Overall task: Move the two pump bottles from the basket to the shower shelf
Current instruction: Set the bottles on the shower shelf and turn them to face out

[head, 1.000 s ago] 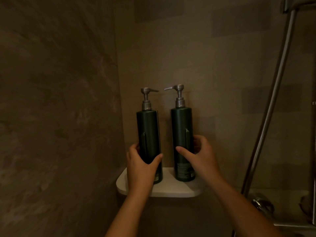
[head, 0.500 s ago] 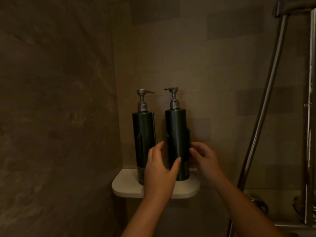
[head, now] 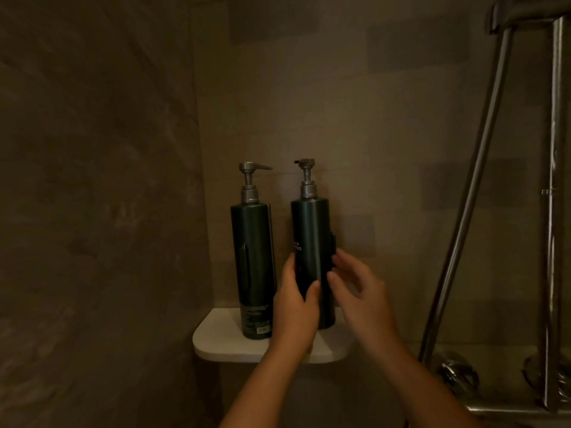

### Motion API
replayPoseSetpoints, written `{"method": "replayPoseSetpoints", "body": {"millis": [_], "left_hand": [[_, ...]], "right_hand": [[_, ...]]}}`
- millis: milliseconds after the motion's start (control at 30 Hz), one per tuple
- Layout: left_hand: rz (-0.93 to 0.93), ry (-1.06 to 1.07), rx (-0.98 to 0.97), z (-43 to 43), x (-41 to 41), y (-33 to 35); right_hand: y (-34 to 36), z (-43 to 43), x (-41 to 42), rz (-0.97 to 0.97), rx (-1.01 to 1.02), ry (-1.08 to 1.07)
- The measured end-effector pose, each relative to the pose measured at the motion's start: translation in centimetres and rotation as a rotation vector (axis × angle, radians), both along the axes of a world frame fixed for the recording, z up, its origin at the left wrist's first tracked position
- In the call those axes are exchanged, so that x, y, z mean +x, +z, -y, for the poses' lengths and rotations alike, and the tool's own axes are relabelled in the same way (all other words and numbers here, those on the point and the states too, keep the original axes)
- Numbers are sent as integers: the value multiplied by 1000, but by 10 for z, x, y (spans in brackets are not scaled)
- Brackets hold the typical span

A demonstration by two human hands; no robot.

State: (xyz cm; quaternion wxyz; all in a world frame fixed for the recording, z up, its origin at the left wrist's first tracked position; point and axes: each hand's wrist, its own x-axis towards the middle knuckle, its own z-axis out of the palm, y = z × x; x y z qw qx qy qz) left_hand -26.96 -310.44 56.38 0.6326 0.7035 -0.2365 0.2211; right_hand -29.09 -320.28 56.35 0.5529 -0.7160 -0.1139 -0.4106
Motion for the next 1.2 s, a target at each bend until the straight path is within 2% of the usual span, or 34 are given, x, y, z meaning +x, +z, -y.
{"method": "replayPoseSetpoints", "body": {"millis": [200, 533, 1200], "left_hand": [[54, 30, 28, -3, -4, -4], [39, 72, 10, 1, -6, 3], [0, -36, 47, 0, 12, 4]], "right_hand": [[9, 1, 0, -70, -50, 46], [14, 6, 8, -92, -54, 130], [15, 9, 24, -113, -64, 23]]}}
